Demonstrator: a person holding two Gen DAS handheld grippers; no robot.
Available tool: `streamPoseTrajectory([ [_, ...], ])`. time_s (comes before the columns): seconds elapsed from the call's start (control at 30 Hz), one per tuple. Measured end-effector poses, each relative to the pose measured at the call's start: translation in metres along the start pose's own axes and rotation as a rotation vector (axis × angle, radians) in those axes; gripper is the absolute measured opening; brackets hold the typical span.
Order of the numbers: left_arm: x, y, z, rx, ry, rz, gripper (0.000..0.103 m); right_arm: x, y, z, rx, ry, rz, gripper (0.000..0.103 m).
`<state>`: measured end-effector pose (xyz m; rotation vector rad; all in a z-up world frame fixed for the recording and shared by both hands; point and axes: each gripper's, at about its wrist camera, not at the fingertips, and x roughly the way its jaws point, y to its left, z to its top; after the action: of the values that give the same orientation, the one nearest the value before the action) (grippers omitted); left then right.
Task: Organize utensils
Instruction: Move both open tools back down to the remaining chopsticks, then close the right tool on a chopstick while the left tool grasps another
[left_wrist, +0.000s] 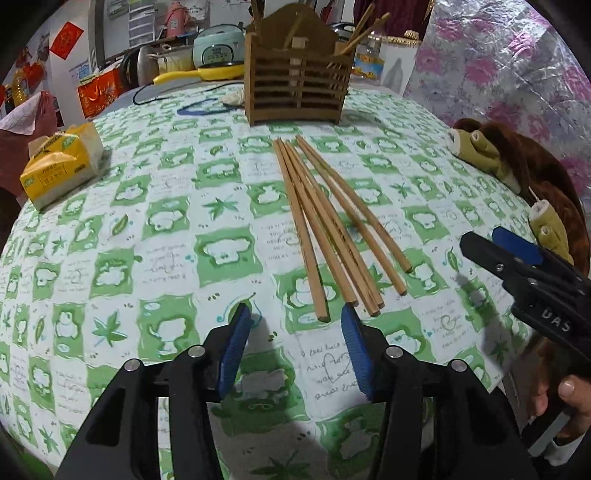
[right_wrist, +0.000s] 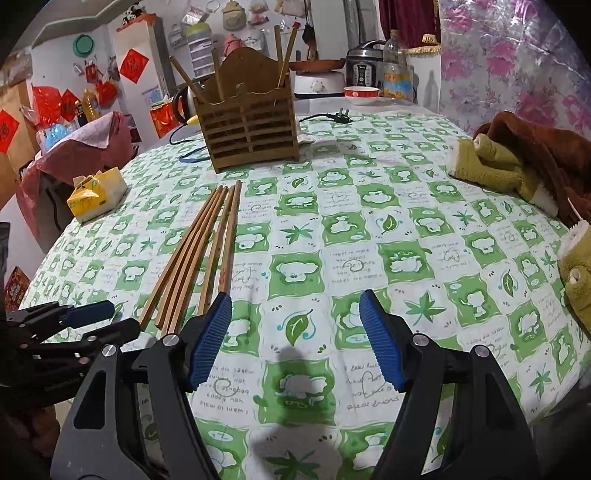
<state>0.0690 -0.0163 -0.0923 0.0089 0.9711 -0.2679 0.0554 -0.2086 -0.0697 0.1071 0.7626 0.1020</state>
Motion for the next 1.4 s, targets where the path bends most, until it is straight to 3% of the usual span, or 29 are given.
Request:
streamPoseTrajectory([
  [0.2, 0.008, -0.004, 0.005, 0.022, 0.003, 0.030, 0.049, 0.002, 0.000, -0.002, -0.005, 0.012, 0.004, 0.070],
  [0.27, 0.010, -0.006, 0.006, 0.038, -0.006, 0.055, 0.042, 0.003, 0.000, -0.001, -0.004, 0.013, 0.003, 0.070],
  [0.33, 0.011, -0.007, 0.007, 0.049, -0.012, 0.048, 0.010, 0.004, 0.001, -0.002, -0.006, 0.018, 0.003, 0.070],
  [0.37, 0.012, -0.006, 0.008, 0.041, -0.007, 0.024, 0.007, 0.006, 0.001, -0.003, -0.009, 0.021, 0.003, 0.070],
  [0.6, 0.012, -0.004, 0.008, 0.027, -0.014, 0.009, 0.007, 0.021, 0.019, -0.011, -0.134, 0.087, -0.042, 0.070],
  [0.87, 0.012, 0.000, 0.008, 0.013, -0.009, -0.011, 0.007, 0.029, 0.038, -0.014, -0.190, 0.108, 0.001, 0.067],
  [1.27, 0.013, -0.001, 0.008, 0.016, -0.009, -0.012, 0.007, 0.044, 0.052, -0.006, -0.210, 0.112, 0.015, 0.048],
  [1.4, 0.013, -0.002, 0.008, 0.016, -0.007, -0.013, 0.007, 0.048, 0.053, -0.005, -0.195, 0.091, 0.029, 0.047],
])
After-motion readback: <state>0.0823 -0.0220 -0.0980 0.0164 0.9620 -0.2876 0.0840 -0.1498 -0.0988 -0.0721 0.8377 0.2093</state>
